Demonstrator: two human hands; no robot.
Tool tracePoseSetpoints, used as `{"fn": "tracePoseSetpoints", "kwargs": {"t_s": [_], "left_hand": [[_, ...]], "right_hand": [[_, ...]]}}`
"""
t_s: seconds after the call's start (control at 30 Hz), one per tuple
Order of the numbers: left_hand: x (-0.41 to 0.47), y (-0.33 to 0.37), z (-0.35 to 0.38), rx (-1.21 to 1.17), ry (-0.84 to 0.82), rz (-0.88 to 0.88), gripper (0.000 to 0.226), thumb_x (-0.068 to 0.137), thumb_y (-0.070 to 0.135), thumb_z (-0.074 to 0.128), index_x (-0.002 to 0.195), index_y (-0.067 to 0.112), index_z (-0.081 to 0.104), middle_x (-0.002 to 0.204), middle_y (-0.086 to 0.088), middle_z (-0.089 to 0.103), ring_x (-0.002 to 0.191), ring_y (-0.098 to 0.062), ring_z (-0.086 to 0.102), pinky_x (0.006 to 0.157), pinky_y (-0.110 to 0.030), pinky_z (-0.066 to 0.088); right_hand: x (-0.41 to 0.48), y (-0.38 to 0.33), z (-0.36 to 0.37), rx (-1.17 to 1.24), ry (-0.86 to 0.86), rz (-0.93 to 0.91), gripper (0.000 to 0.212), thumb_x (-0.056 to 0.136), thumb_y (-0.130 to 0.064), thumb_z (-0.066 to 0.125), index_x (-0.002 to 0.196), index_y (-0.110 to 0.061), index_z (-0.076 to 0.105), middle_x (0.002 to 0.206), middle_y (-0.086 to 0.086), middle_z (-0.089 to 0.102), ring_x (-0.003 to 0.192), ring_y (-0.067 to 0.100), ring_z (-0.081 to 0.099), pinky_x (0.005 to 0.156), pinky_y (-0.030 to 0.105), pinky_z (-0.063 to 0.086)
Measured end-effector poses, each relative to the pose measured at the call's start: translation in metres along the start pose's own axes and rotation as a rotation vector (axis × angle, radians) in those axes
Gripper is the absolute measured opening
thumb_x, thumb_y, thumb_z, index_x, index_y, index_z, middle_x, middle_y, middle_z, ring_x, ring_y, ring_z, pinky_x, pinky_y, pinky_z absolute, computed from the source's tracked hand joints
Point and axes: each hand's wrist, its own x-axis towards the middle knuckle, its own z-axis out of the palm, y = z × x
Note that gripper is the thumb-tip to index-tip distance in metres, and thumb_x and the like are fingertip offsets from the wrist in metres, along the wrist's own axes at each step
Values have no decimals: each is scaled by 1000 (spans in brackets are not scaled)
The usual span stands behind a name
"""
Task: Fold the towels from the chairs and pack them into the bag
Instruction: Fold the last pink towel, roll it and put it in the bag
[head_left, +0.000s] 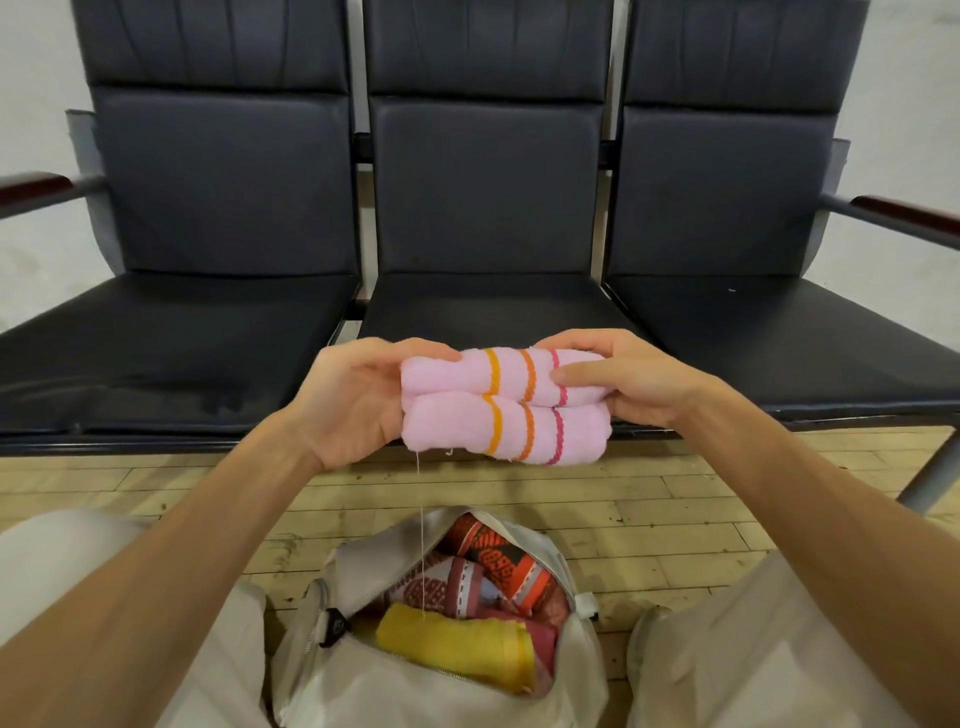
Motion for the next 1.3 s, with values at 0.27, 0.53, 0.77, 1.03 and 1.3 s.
{"fn": "tracePoseSetpoints", "kwargs": {"t_s": [0.27, 0.53, 0.77, 1.03, 1.3], "left_hand": [[7, -9, 0, 278, -128, -364, 71, 50, 59, 85, 105, 15, 73, 104, -9, 71, 92, -23, 69, 71, -34, 59], [28, -33, 15, 504, -345, -428, 68, 67, 20, 78, 129, 10, 53, 127, -18, 61, 118, -35, 58, 100, -57, 45], [28, -38, 3, 537, -268, -340, 65, 64, 17, 74, 125, 3, 57, 123, -22, 62, 115, -40, 58, 98, -58, 46], [28, -35, 4, 494, -286, -320, 52, 68, 16, 70, 118, 3, 61, 115, -19, 65, 107, -36, 62, 85, -44, 51], [29, -36, 8, 624, -76, -232, 64, 61, 25, 81, 120, 16, 59, 114, -5, 69, 104, -23, 67, 90, -48, 54]], "right_hand": [[-2, -6, 10, -228, -84, -186, 25, 83, -4, 69, 106, -15, 69, 106, 0, 70, 102, 22, 67, 74, 32, 58], [5, -5, 29, -469, -81, -150, 28, 82, -13, 75, 107, -23, 68, 105, -7, 68, 100, 12, 66, 75, 27, 59], [0, 0, 30, -617, -162, -146, 47, 75, -13, 82, 116, -21, 60, 109, -10, 65, 102, 2, 63, 79, 20, 56], [1, 4, 31, -387, -172, -73, 43, 80, -20, 76, 120, -19, 60, 118, 1, 64, 109, 20, 64, 86, 43, 58], [-1, 4, 18, -248, -3, -175, 35, 80, 5, 72, 112, -5, 67, 109, 11, 70, 101, 25, 69, 81, 40, 59]]}}
